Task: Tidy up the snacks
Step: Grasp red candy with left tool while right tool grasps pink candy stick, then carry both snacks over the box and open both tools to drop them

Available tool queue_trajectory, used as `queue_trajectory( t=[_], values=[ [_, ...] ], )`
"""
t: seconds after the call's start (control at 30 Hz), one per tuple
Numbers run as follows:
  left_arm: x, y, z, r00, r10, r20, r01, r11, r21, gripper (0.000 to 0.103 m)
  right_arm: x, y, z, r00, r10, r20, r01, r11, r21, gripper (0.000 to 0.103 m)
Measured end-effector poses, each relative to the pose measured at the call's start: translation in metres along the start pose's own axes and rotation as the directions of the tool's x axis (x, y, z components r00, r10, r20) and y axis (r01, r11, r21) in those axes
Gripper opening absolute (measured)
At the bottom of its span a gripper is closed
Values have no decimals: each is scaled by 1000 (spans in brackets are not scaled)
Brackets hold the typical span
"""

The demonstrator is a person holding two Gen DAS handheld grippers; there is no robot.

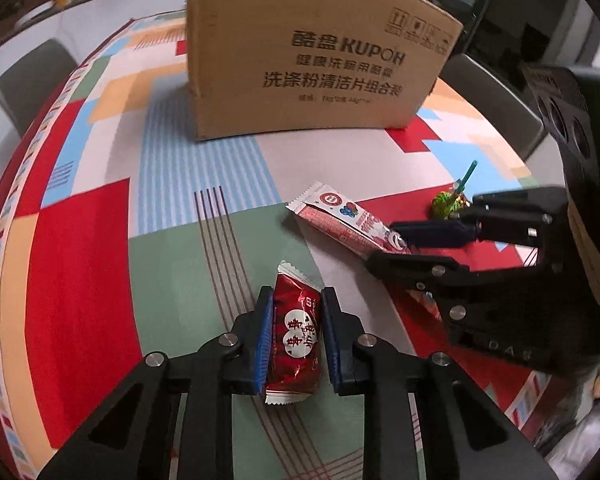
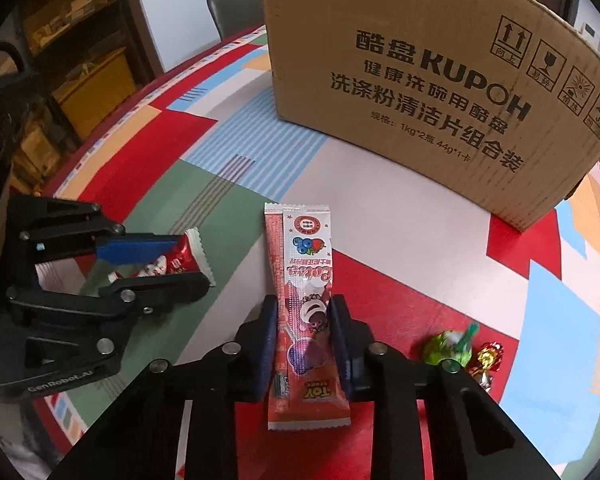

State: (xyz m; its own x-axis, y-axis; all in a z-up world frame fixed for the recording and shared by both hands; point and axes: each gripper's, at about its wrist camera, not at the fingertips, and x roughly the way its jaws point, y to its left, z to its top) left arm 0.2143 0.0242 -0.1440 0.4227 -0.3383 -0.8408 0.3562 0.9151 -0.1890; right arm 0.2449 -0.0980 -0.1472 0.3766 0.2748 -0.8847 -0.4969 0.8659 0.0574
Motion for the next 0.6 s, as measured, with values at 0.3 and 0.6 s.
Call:
queue_trajectory(
  t=[0.3,0.6],
  values=[
    [-32,-14,0,997,32,74,-31,999,-16,24,-23,-1,-10,998,10,64,-14,998,62,25],
    [-71,-31,14,980,59,191,-58,998,-13,24,-66,-5,-13,986,-8,165,-9,995,101,25]
  ],
)
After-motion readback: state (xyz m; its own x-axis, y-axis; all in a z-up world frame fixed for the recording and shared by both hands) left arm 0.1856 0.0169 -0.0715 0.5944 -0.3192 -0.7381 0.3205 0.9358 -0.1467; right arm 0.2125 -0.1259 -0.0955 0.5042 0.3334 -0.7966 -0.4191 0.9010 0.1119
